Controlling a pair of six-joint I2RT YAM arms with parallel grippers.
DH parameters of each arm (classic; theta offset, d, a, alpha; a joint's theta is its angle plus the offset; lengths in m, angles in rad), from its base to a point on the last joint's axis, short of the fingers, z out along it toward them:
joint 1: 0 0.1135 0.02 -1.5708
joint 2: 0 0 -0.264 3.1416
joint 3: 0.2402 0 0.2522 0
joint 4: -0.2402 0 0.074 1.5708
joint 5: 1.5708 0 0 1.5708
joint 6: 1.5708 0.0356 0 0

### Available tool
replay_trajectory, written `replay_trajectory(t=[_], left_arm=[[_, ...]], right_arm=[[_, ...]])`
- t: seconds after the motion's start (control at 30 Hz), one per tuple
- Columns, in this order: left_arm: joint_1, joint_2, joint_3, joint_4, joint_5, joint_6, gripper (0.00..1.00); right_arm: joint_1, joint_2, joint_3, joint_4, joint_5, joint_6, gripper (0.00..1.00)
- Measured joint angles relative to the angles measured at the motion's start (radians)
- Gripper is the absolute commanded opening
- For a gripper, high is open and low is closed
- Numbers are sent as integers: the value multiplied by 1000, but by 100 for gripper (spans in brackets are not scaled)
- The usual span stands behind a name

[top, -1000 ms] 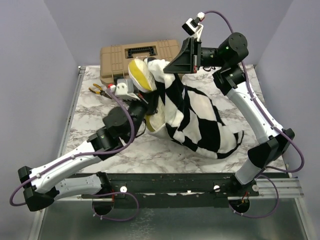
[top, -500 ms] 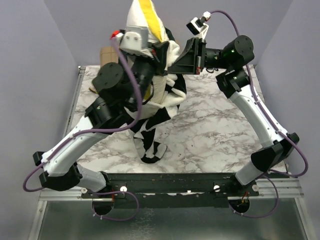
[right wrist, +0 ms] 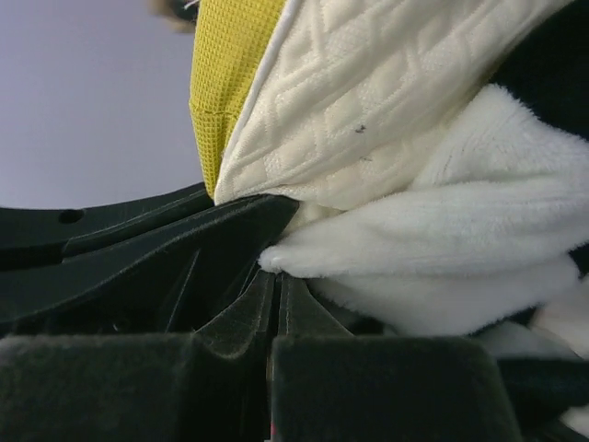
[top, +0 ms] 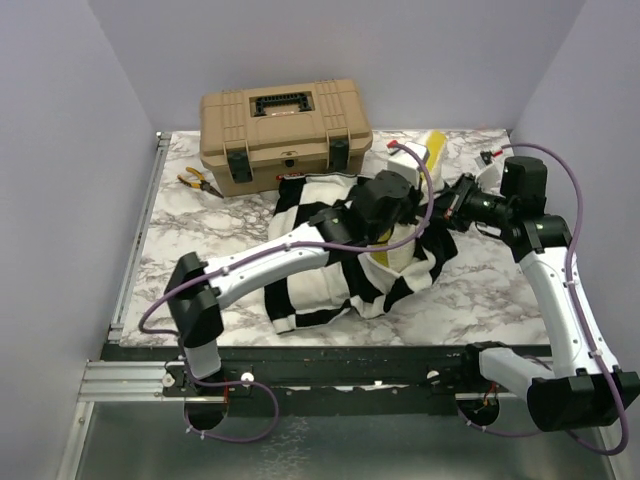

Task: Put the pillow into the pillowcase

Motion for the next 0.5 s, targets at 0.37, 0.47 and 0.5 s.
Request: replay_trajectory(t=[0.37, 0.47, 0.5], left_arm=[[-64, 328, -24, 46, 132, -258, 0], [-72, 335, -40, 14, 93, -294, 0], [-71, 331, -50, -14, 64, -311, 0]], right_arm=[[-16, -53, 70, -429, 573, -328, 0], [-16, -58, 17, -433, 580, -343, 0], [-15, -51, 1, -428, 573, -345, 0]])
